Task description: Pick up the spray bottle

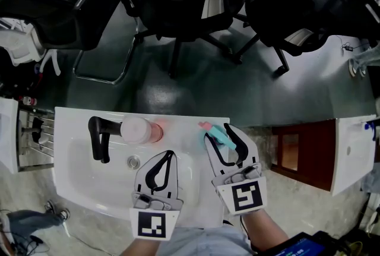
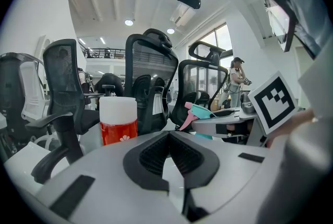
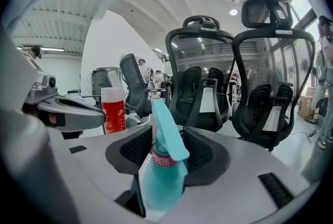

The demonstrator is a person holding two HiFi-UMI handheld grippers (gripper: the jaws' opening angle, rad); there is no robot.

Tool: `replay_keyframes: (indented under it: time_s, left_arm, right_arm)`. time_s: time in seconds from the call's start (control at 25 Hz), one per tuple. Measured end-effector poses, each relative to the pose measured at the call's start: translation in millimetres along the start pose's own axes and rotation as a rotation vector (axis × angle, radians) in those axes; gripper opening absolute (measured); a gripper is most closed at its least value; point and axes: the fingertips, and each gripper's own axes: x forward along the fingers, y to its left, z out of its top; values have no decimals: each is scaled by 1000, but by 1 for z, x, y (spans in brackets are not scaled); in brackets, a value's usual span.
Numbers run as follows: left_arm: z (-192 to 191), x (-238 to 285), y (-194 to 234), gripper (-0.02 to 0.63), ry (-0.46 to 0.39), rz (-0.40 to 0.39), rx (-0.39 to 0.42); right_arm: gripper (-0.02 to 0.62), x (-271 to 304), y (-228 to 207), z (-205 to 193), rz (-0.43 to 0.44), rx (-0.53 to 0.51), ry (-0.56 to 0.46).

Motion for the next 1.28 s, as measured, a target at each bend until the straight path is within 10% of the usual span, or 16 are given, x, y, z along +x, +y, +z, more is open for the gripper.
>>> replay_keyframes:
  time_s: [1.28]
  left_arm:
    - [18,-17,-9,16,-35,17,10]
  right_arm:
    - [152,-18,5,15,-3,-23,-25]
